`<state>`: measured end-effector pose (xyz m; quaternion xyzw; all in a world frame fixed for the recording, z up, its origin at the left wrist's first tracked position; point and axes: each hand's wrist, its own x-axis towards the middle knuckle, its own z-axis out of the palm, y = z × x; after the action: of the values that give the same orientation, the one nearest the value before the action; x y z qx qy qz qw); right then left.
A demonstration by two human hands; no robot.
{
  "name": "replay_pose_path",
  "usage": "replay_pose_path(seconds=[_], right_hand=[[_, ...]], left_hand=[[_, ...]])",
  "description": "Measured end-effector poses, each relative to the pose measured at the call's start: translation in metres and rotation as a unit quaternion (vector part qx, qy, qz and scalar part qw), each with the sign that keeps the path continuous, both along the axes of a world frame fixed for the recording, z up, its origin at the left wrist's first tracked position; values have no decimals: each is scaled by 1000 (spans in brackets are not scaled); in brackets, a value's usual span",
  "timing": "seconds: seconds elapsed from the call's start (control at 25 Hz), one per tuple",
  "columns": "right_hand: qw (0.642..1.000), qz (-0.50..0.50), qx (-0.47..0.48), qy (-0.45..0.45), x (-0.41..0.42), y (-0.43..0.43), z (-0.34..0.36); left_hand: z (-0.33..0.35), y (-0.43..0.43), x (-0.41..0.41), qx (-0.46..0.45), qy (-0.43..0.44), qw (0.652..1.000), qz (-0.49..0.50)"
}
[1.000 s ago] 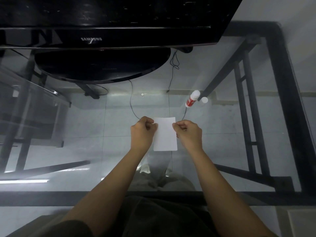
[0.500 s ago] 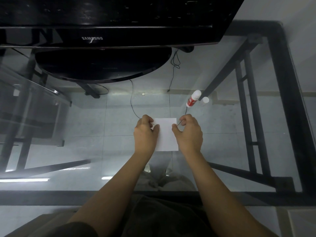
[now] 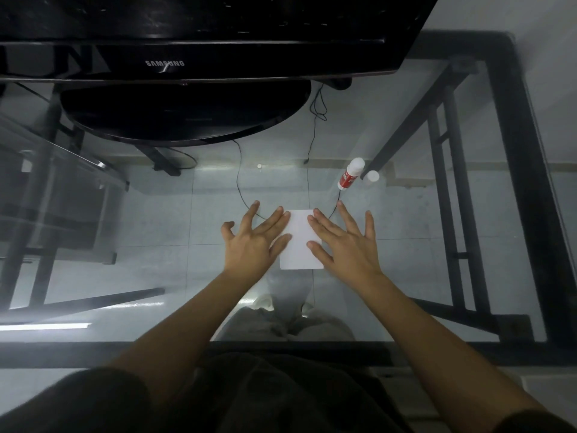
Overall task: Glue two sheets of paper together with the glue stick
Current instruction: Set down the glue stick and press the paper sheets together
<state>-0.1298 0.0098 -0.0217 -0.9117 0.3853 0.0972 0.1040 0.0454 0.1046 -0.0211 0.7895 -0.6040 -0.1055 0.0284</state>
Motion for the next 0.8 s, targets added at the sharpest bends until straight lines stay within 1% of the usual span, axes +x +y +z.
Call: replay_pose_path(seconds=[0.04, 0.12, 0.24, 0.32, 0.36, 0.44, 0.52, 0.56, 0.6, 0.64, 0.68, 0.72, 0.76, 0.8], right_hand=[[1000, 1, -1, 11, 0, 0, -1], [1000, -4, -1, 20, 1, -1, -1], [1000, -7, 0, 30, 1, -1, -1], [999, -8, 3, 36, 2, -1, -1], [999, -8, 5, 35, 2, 0, -1], [999, -6, 8, 30, 2, -1, 0], [1000, -3, 11, 25, 1, -1, 0], [1000, -2, 10, 23, 1, 0, -1], [1000, -2, 9, 20, 1, 0, -1], [1000, -4, 6, 17, 1, 0, -2], [1000, -7, 3, 14, 1, 1, -3], [1000, -7, -1, 14, 1, 2, -3], [1000, -6, -5, 17, 1, 2, -4], [1000, -5, -7, 23, 1, 2, -5]], left_hand=[[-1, 2, 3, 46, 5, 999, -10], [-4, 7, 8, 97, 3, 995, -27], [-5, 14, 10, 141, -2, 988, -57], [-3, 17, 13, 145, -9, 986, -77], [-1, 17, 15, 140, -17, 985, -100], [5, 16, 21, 107, -35, 977, -181], [7, 20, 28, 38, -52, 953, -296], [7, 22, 29, -3, -46, 939, -341], [6, 23, 30, -40, -20, 934, -355], [6, 21, 29, -64, 19, 943, -326], [7, 17, 26, -67, 57, 960, -265], [8, 11, 21, -51, 76, 976, -196], [7, 5, 15, -24, 67, 988, -139], [2, 1, 9, 12, 40, 994, -101]])
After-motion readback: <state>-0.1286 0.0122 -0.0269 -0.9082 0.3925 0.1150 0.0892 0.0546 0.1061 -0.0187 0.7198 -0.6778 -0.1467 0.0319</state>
